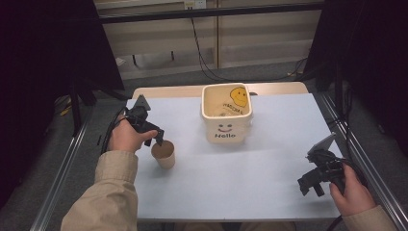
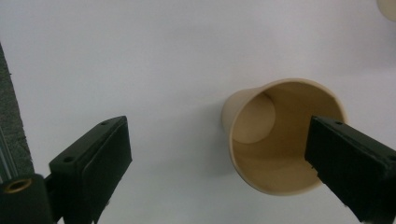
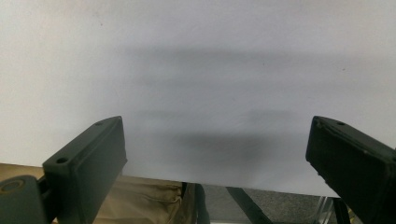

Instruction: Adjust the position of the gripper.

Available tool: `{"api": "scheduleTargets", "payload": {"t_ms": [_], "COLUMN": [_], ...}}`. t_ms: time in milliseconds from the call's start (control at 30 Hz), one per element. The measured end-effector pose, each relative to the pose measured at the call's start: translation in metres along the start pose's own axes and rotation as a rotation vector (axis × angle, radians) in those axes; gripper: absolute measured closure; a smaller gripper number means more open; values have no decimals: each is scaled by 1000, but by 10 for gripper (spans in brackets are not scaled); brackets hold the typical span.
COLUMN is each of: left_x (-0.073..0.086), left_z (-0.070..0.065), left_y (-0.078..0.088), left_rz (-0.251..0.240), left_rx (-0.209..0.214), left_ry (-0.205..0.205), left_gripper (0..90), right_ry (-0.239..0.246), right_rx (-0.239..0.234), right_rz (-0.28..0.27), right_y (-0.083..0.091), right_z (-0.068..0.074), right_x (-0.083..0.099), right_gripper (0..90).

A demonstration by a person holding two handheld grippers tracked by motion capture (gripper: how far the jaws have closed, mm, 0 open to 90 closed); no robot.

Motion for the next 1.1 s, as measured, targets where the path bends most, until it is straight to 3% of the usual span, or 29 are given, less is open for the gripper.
{"api": "scheduleTargets", "payload": {"t_ms": [333,567,900,967,1100], "left_x": [-4,-5,-6,-7,-7], "left_z": [-12,-18,-27,-30,-34], "left_y": [25,31,40,43,53], "left_rz": [29,42,33,26,15], "left_rx": [10,16,15,25,20], "left_ry": [-10,-5,-10,-2,-7], "left_gripper": [62,62,62,62,62], "right_ry": [-13,2,-24,5,10], "right_rx": [-8,1,-8,1,-1], "right_rz": [1,-4,-9,-13,-25], "right_y": [1,3,4,3,3], "right_z": [1,-1,2,0,0], "right_x": [1,1,1,1,1], "right_gripper": [50,50,50,50,51]}}
Point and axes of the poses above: each handheld gripper's, and its own axes: y roughly backward along the jaws, x roughly out of its underside, z roughly to its left, the point moved 3 cm from there along -y, roughly forward along the jaws, and after that the axes turned 2 degrees about y, right-handed, at the moved point
